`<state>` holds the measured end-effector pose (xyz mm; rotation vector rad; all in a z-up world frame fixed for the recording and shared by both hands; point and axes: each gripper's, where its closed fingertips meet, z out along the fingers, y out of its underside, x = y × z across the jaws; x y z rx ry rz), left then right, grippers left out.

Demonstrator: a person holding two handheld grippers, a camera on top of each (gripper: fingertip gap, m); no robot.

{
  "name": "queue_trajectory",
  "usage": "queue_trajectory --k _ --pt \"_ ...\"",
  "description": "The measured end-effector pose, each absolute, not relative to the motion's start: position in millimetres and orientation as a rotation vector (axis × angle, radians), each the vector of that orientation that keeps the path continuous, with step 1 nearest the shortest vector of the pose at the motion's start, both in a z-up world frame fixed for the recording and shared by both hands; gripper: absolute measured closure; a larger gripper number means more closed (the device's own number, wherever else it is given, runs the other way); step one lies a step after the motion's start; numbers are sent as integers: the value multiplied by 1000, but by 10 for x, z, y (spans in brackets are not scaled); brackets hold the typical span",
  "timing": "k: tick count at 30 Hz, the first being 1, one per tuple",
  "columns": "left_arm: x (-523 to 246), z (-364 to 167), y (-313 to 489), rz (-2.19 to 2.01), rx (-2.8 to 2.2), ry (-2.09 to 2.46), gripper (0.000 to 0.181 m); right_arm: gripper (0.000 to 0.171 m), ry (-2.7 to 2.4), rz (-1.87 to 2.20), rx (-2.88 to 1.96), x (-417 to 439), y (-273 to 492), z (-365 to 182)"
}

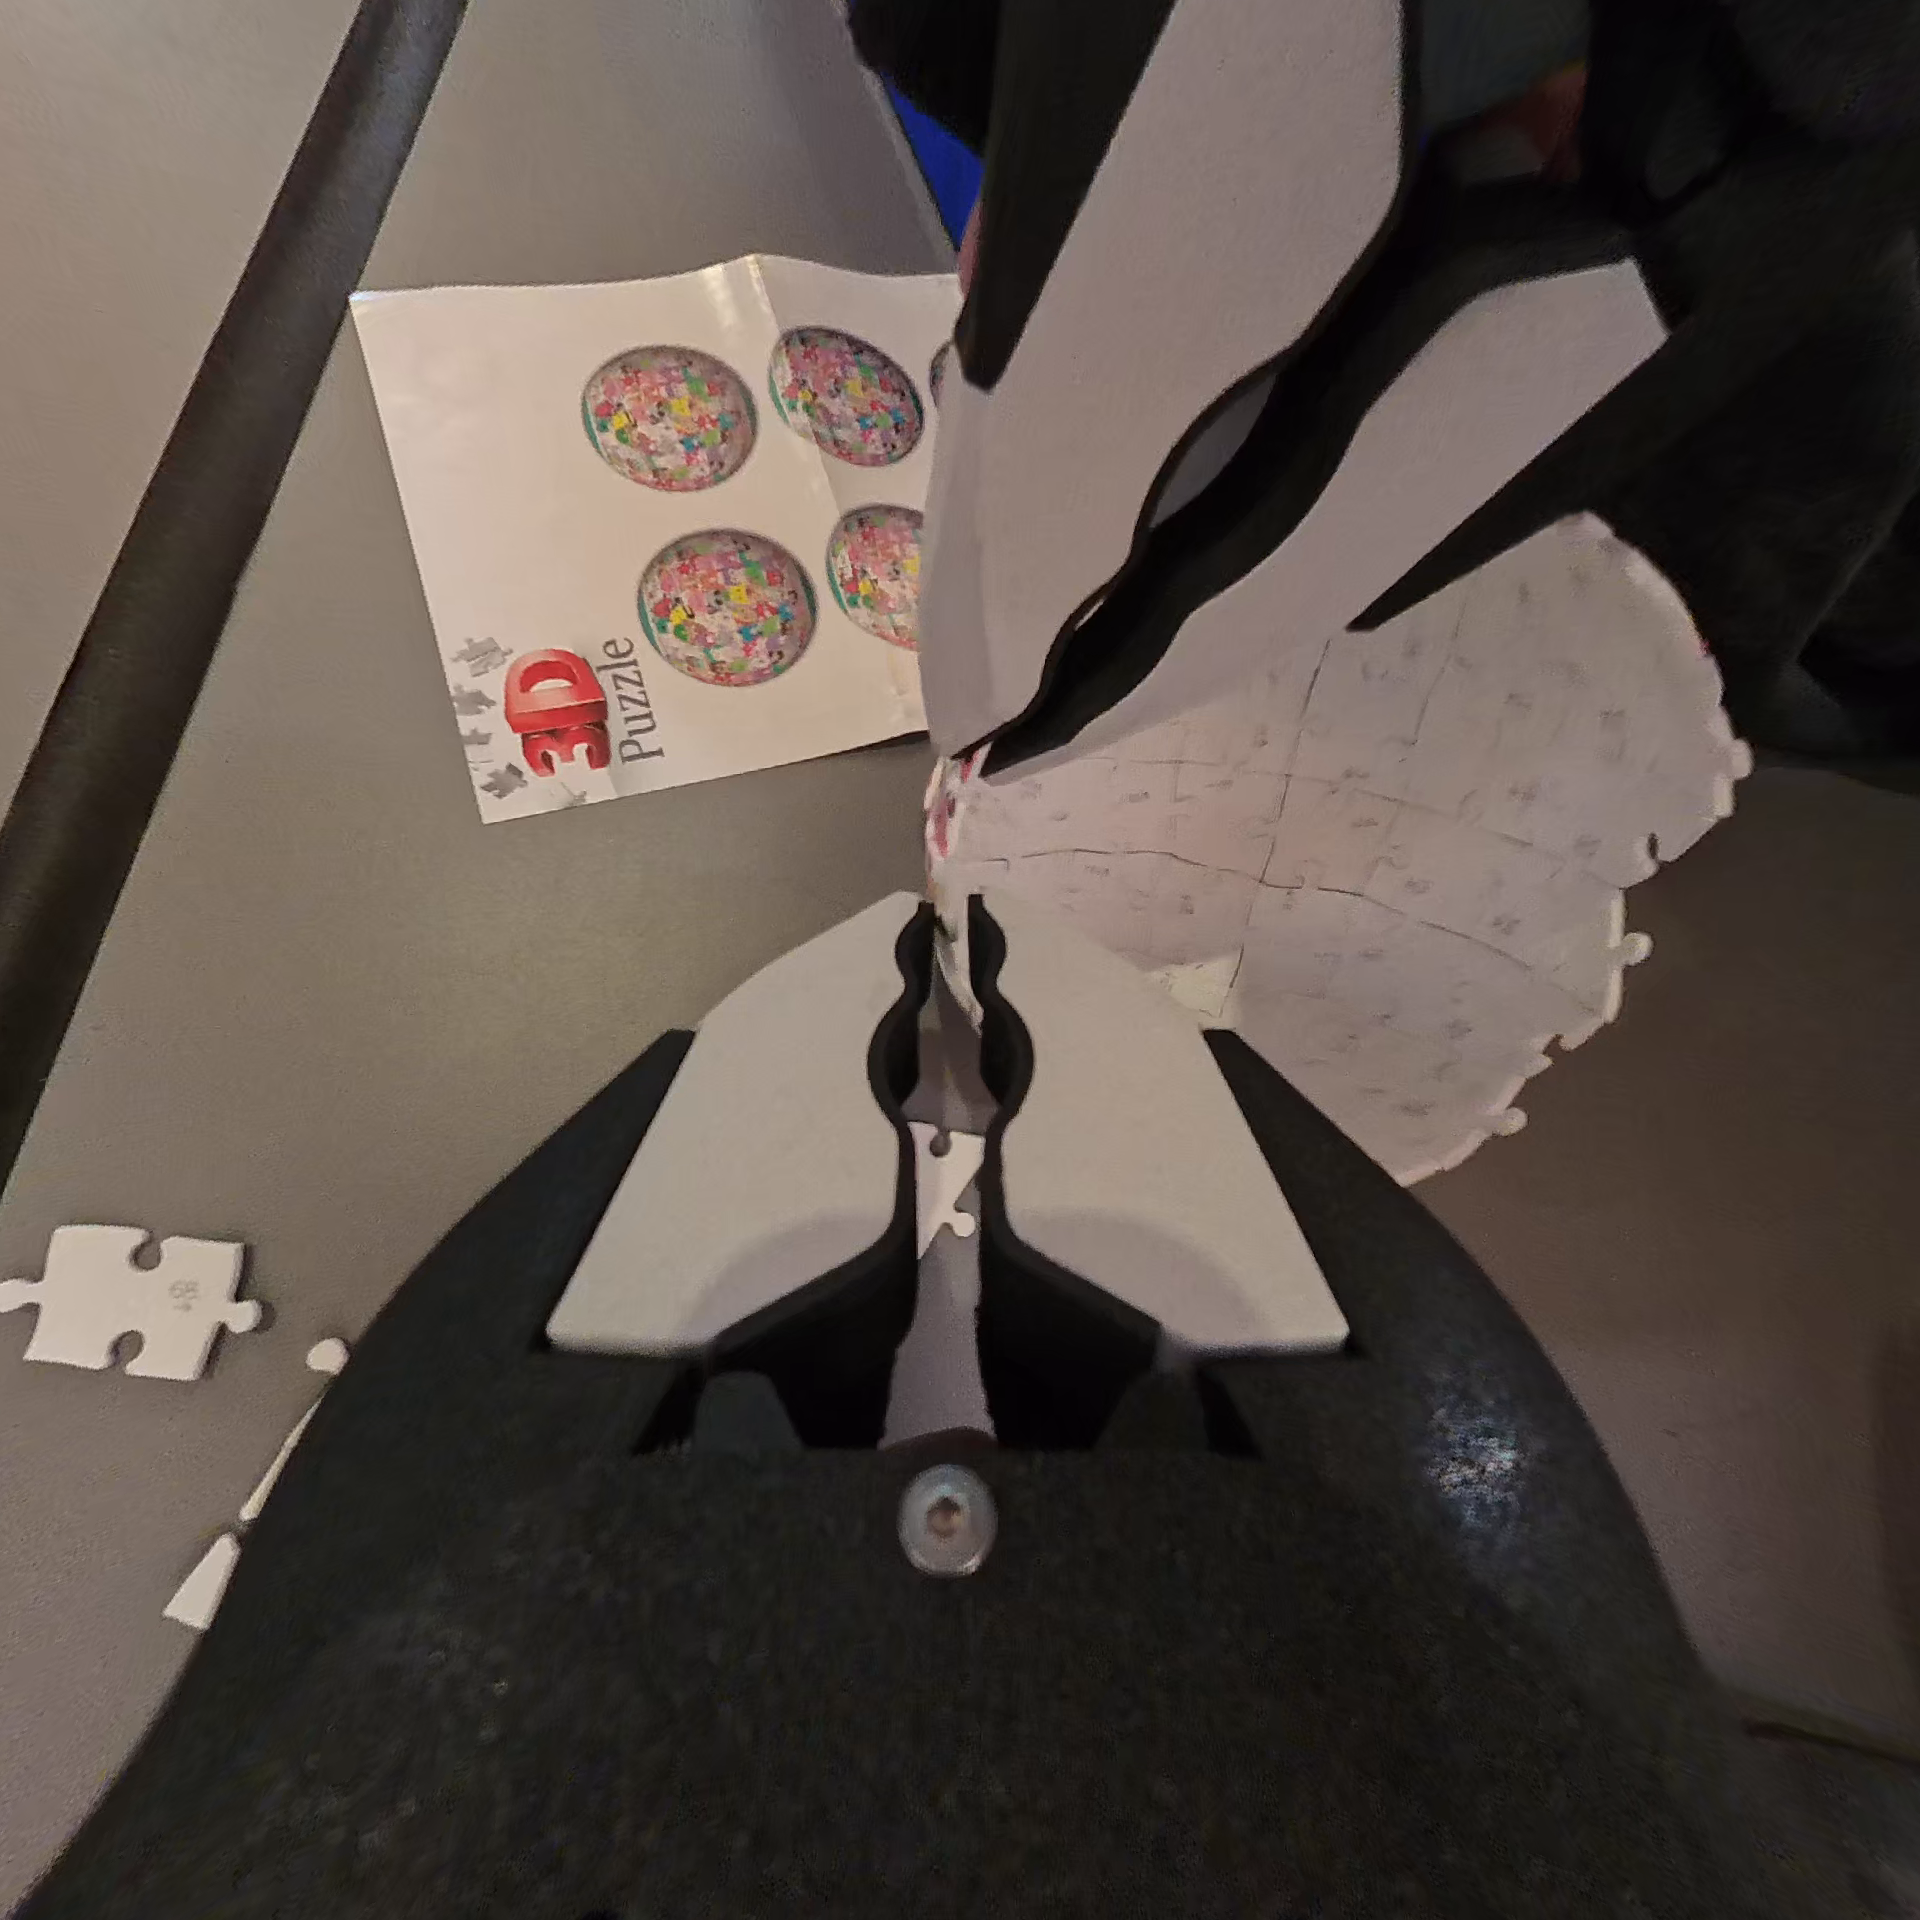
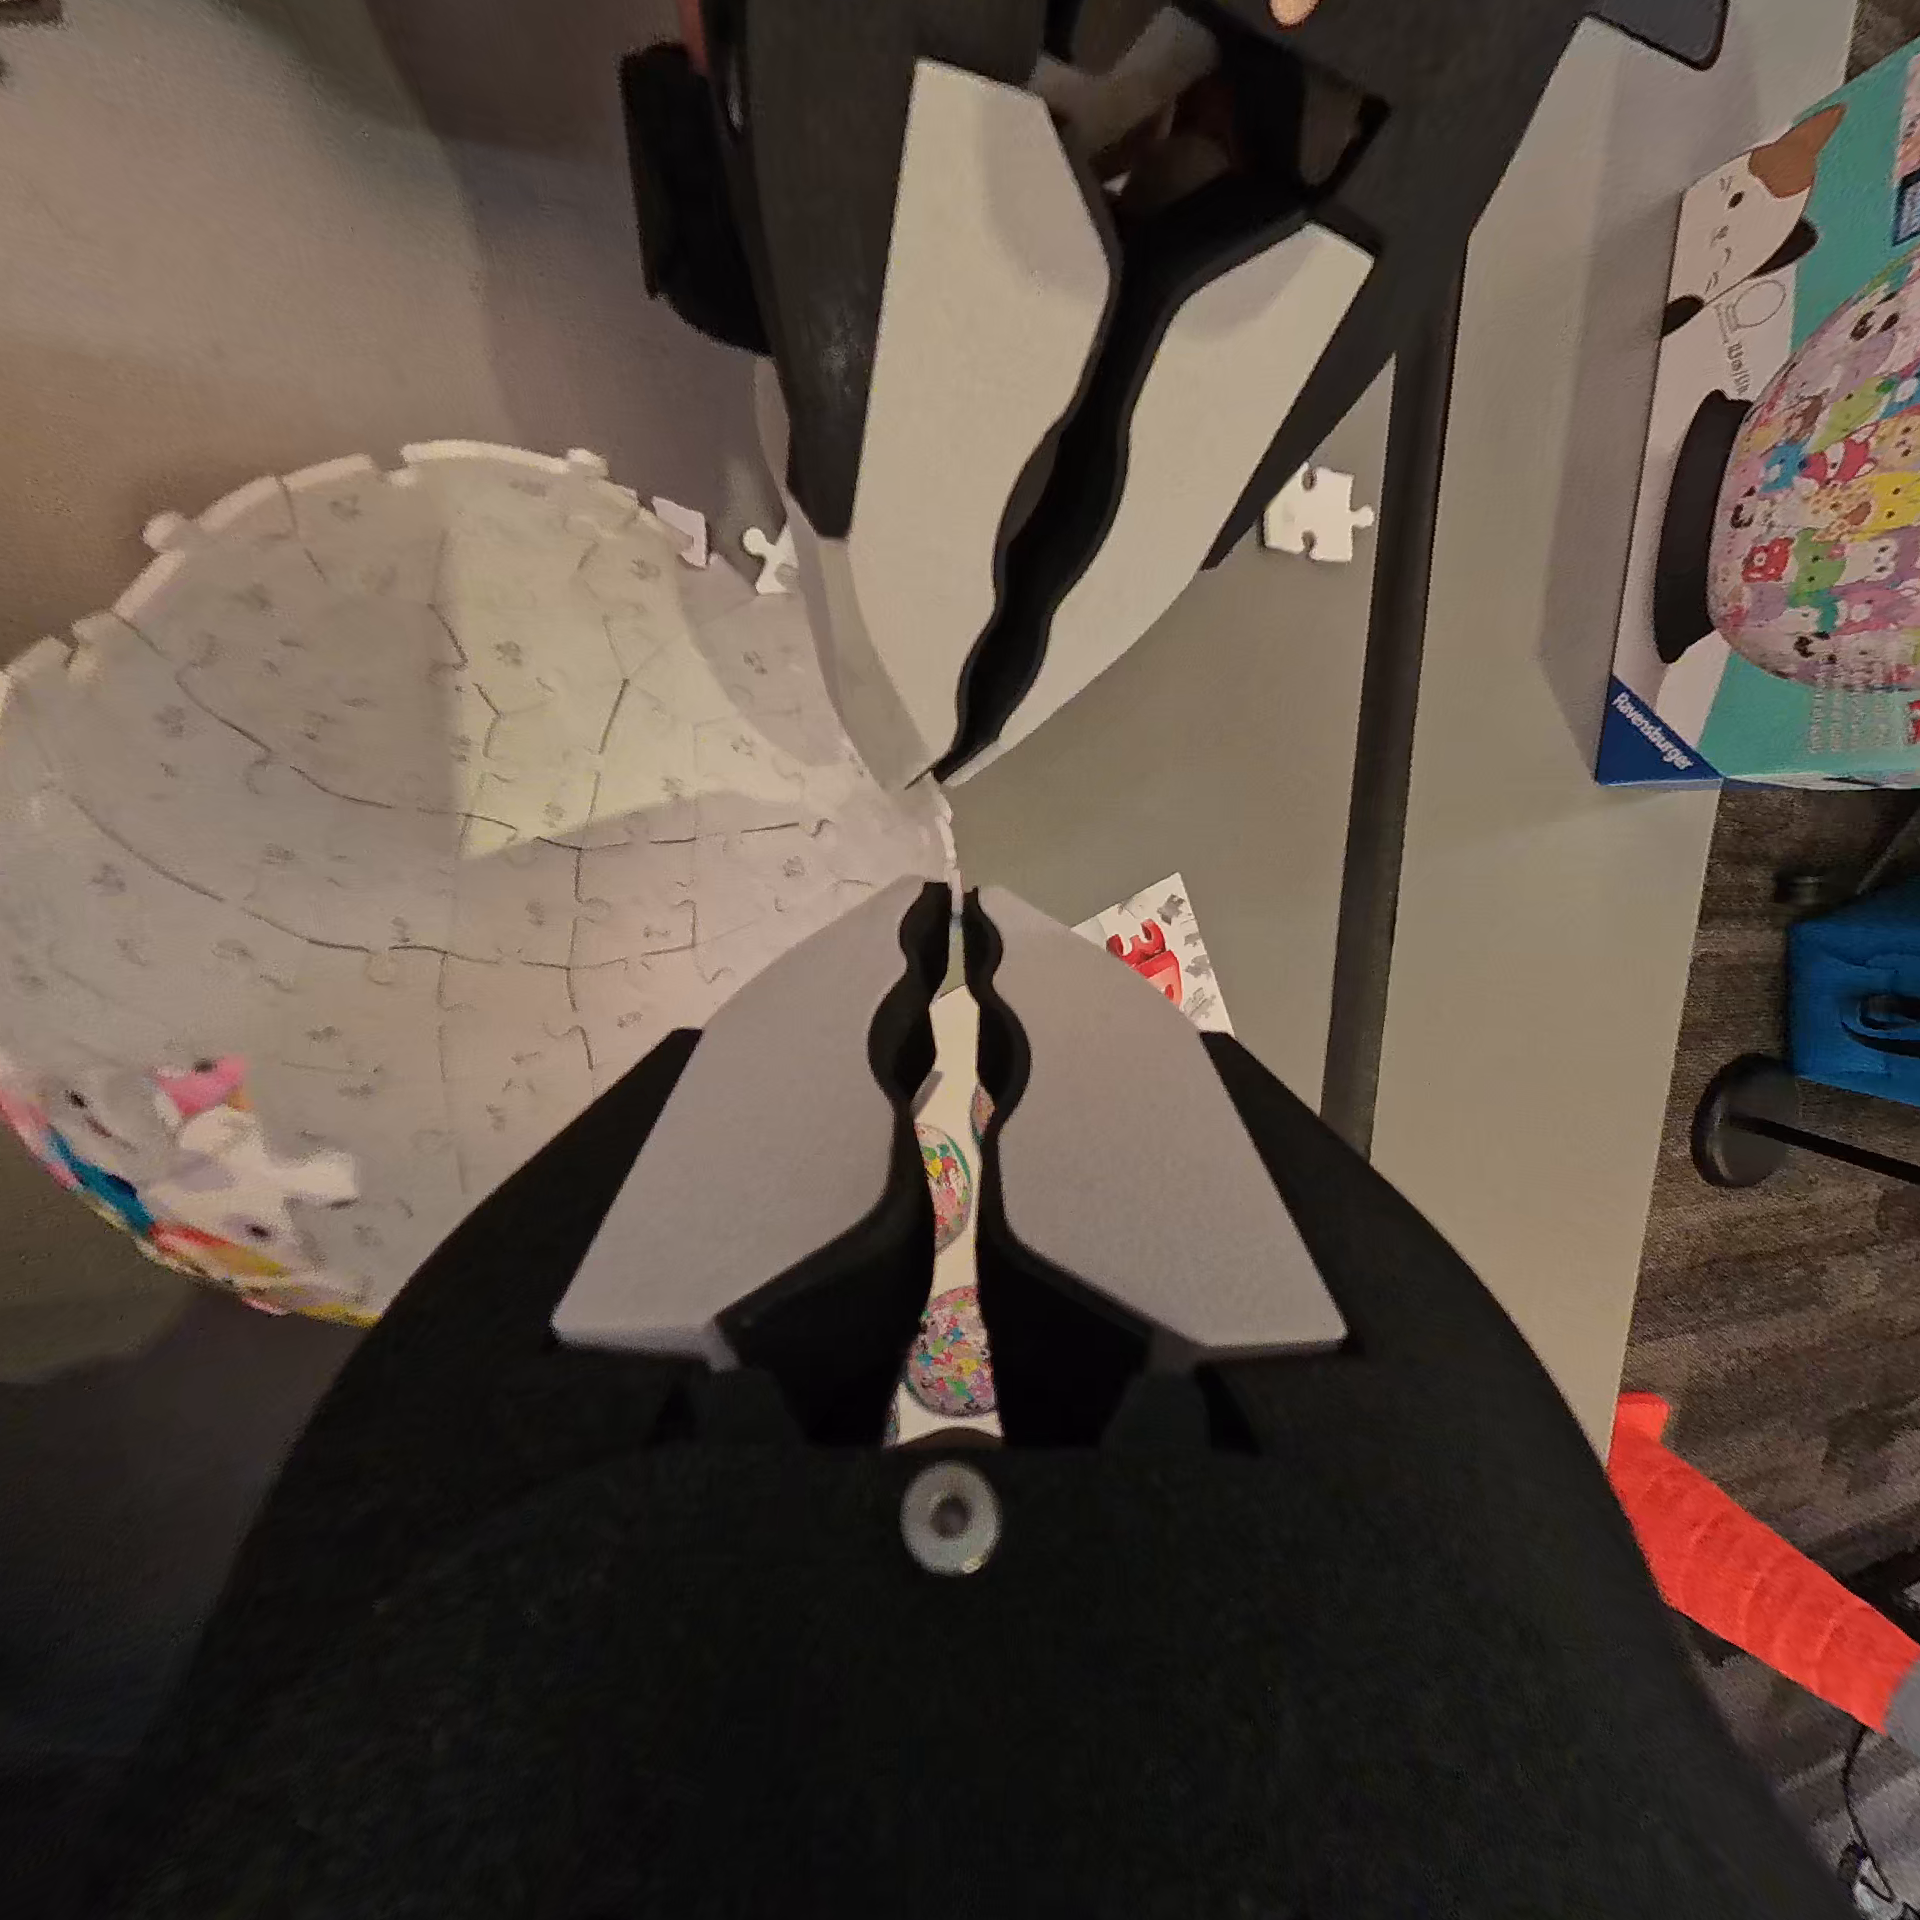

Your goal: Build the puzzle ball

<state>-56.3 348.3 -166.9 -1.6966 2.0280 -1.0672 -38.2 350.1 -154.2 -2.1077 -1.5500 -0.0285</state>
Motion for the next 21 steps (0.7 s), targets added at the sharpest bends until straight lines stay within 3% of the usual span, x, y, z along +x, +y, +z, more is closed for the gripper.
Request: queue_trajectory --k 9,12,21 --pt "-541 -1472 3597 -1323 -1702 1886 174 169 -1559 -37 -2108 -367 3537 -1526" --pt "-488 -1558 3749 -1348 -1763 1838 181 169 -1556 -18 -2117 -366 3553 -1525" --pt "-295 -1890 3713 -1191 -1763 2030 181 169 -1541 0 -2119 -346 3602 -1527"
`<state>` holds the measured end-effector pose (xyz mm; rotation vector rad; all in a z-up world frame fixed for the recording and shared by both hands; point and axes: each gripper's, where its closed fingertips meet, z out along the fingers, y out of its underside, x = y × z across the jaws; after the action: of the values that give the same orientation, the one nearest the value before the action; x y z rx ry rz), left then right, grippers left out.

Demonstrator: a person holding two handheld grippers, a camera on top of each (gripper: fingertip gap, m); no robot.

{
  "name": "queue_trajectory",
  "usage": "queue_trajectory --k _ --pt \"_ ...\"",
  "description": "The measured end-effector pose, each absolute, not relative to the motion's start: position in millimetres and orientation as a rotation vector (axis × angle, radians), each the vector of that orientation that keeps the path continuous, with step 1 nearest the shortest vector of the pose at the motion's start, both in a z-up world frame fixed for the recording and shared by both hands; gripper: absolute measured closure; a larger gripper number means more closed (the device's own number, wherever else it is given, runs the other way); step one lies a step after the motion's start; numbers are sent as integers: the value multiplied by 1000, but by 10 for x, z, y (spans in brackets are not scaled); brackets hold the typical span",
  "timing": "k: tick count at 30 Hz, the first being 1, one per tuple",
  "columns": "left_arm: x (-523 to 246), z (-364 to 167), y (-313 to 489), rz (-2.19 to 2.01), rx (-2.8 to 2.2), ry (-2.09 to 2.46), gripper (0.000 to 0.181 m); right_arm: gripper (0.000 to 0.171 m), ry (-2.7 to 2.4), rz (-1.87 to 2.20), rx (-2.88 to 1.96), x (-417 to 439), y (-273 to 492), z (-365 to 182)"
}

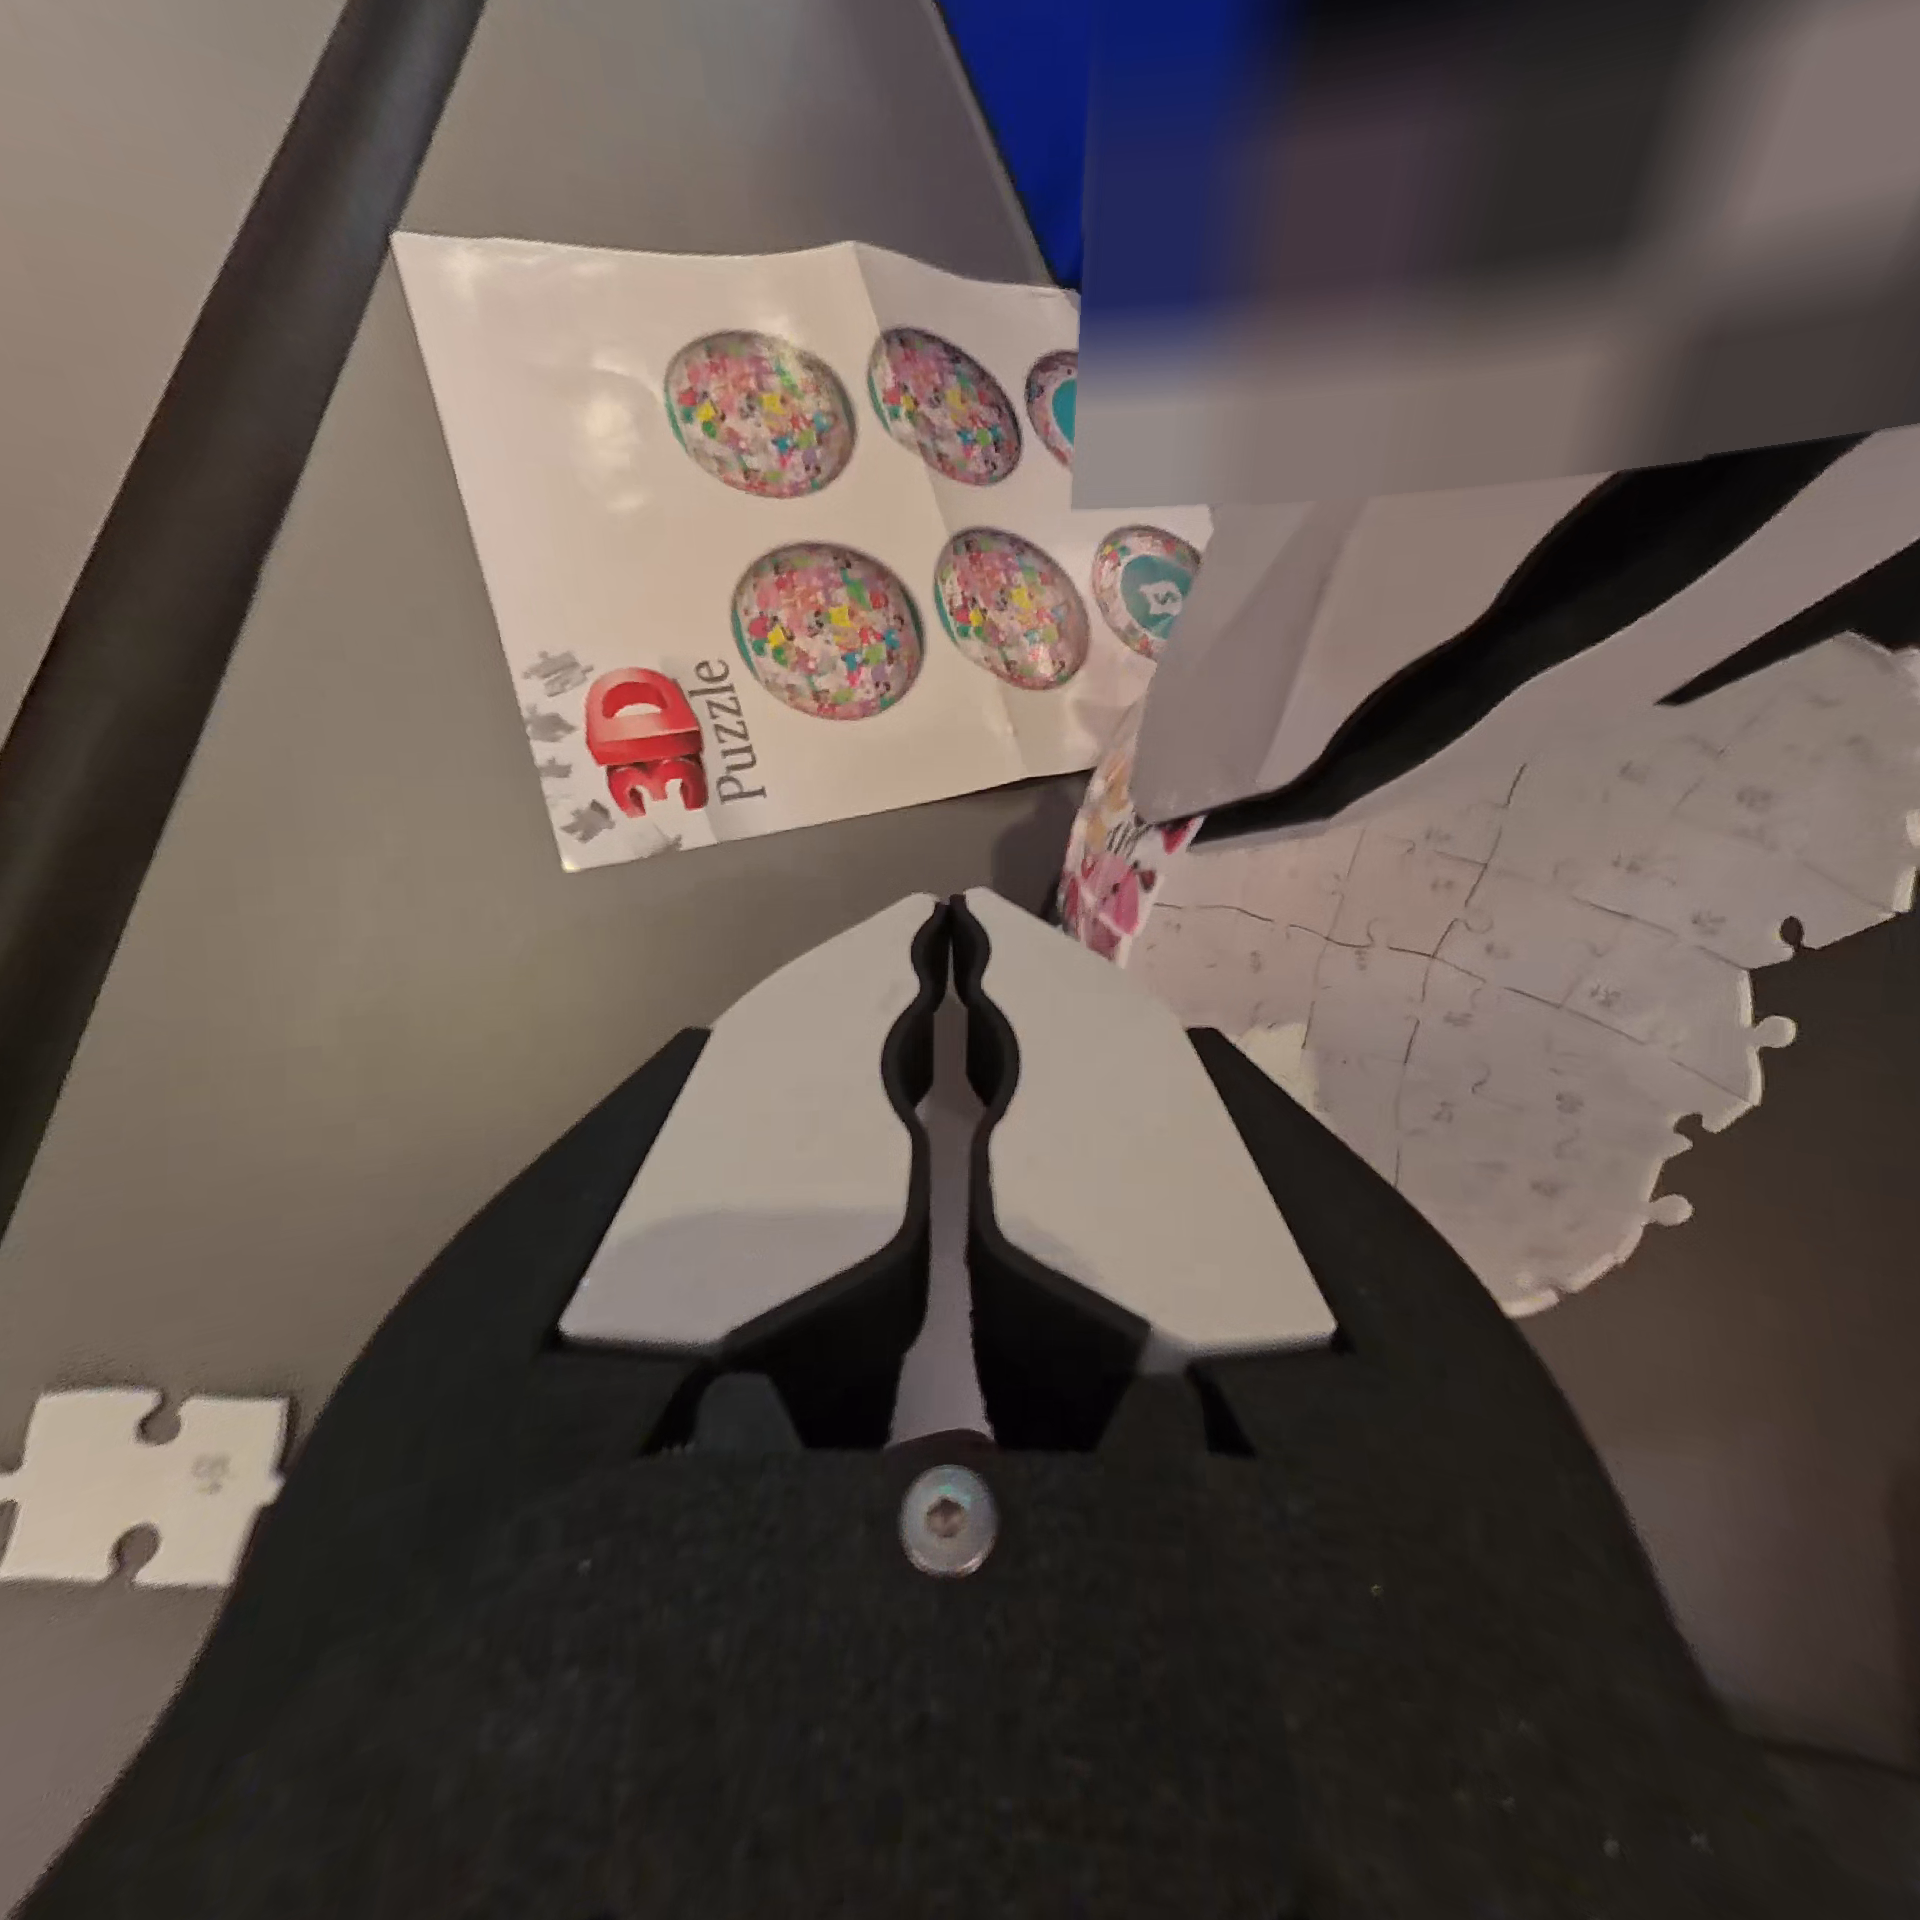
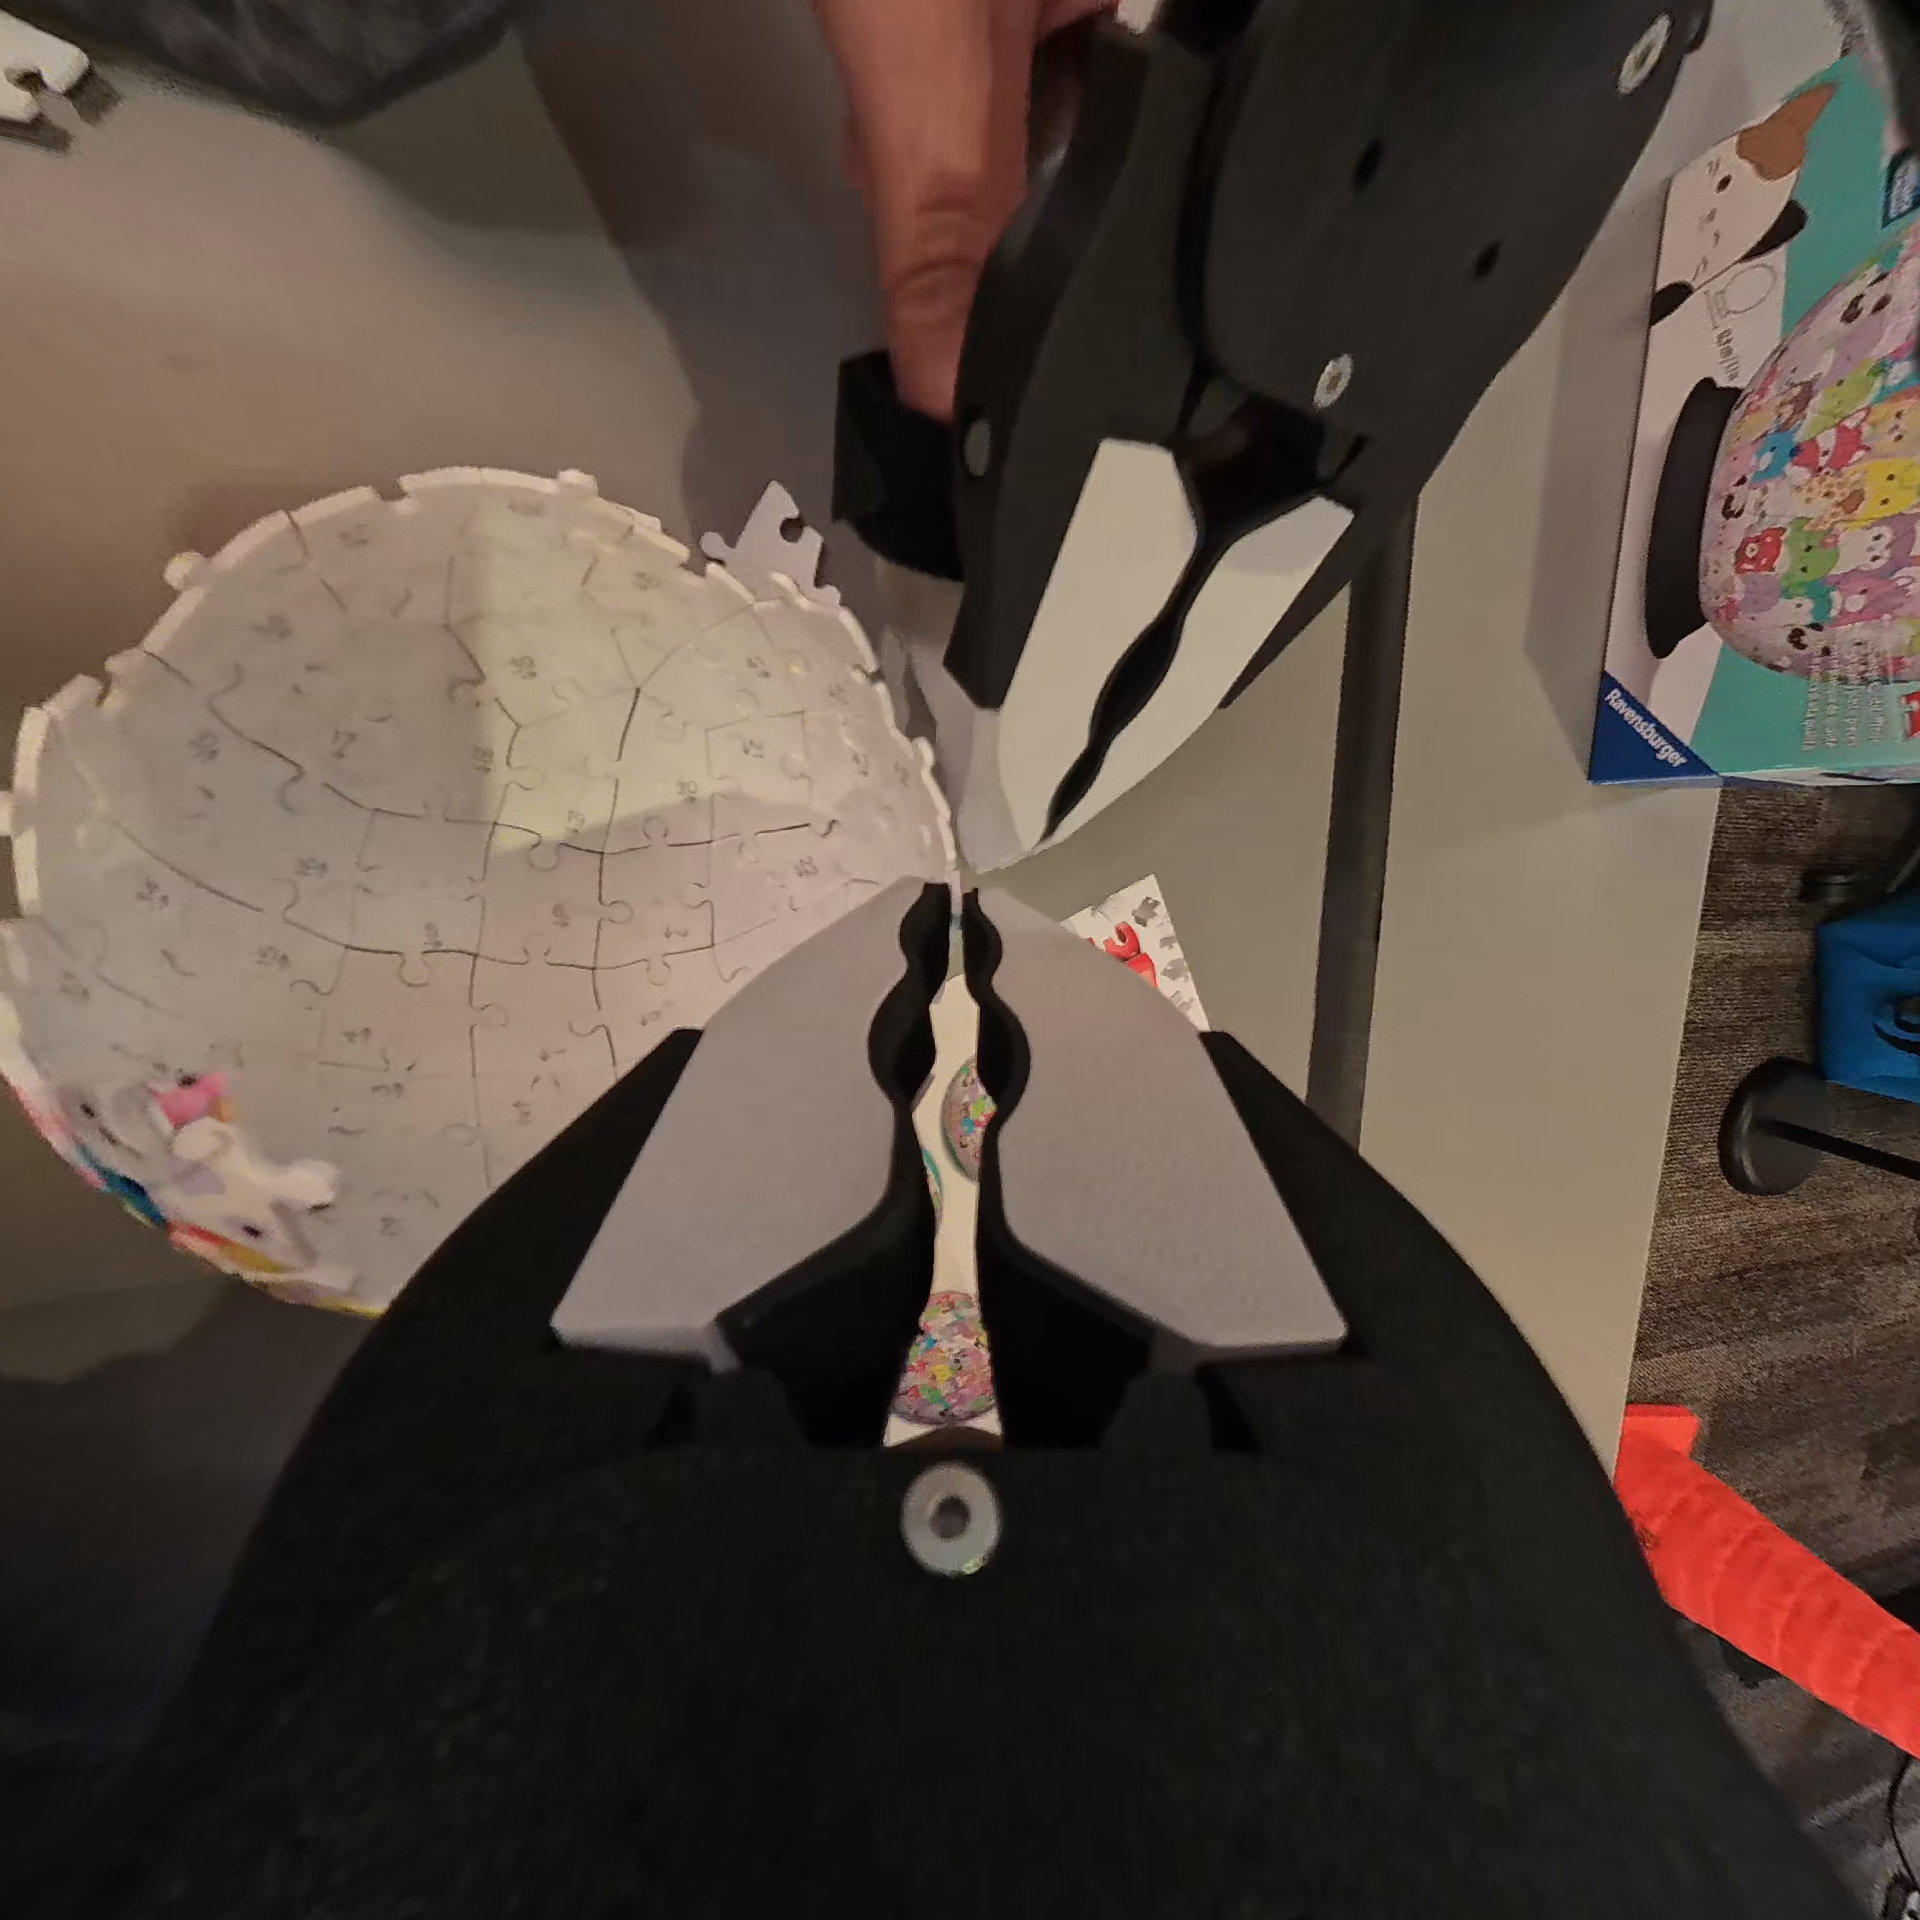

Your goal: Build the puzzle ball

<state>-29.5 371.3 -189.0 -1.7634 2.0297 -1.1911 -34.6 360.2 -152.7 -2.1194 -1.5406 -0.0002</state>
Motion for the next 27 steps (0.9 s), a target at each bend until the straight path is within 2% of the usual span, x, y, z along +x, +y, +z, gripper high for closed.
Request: queue_trajectory --k 20,27 --pt "-285 -1971 3745 -1170 -1792 2039 181 168 -1569 -54 -2071 -333 3647 -1531" --pt "-317 -1758 3805 -1251 -1759 1969 176 168 -1575 -47 -2074 -331 3657 -1531"
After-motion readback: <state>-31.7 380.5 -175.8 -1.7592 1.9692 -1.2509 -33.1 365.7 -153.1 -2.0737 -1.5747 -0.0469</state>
